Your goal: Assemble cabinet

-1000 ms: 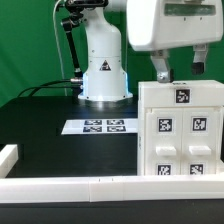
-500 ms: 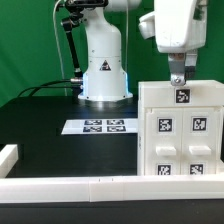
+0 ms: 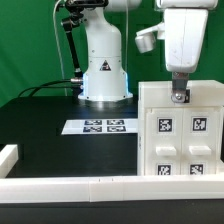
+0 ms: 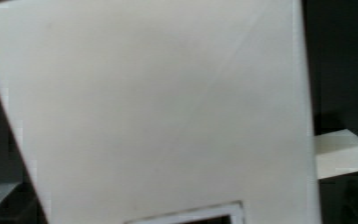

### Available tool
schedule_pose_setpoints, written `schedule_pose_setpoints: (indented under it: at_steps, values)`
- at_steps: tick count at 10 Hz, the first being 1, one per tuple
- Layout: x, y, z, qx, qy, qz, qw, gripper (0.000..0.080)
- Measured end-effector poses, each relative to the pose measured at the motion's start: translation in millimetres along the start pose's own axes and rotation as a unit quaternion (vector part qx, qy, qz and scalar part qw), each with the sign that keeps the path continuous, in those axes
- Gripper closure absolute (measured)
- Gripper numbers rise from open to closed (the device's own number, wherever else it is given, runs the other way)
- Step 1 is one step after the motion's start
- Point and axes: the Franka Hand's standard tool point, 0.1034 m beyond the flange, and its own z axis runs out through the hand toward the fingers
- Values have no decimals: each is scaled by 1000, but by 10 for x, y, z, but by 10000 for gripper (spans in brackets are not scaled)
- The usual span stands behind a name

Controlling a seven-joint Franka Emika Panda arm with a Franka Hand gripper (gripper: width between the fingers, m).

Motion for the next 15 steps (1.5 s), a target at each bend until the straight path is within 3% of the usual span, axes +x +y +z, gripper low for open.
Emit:
schedule_pose_setpoints:
  at_steps: [1, 2, 3, 4, 6, 10, 12, 15]
  values:
    - [4, 10, 3, -4, 2, 2, 1000, 3]
    - [-1, 11, 2, -4, 2, 2, 1000, 133]
    - [-5, 12, 4, -4, 2, 12, 1000, 133]
    - [-6, 12, 5, -4, 2, 25, 1000, 257]
    - [-12, 13, 7, -4, 2, 36, 999, 257]
    - [-126, 36, 13, -3, 10, 212, 977, 257]
    - [-132, 30, 7, -12, 19, 296, 955, 256]
    - [-83, 21, 5, -16, 30, 453, 891, 255]
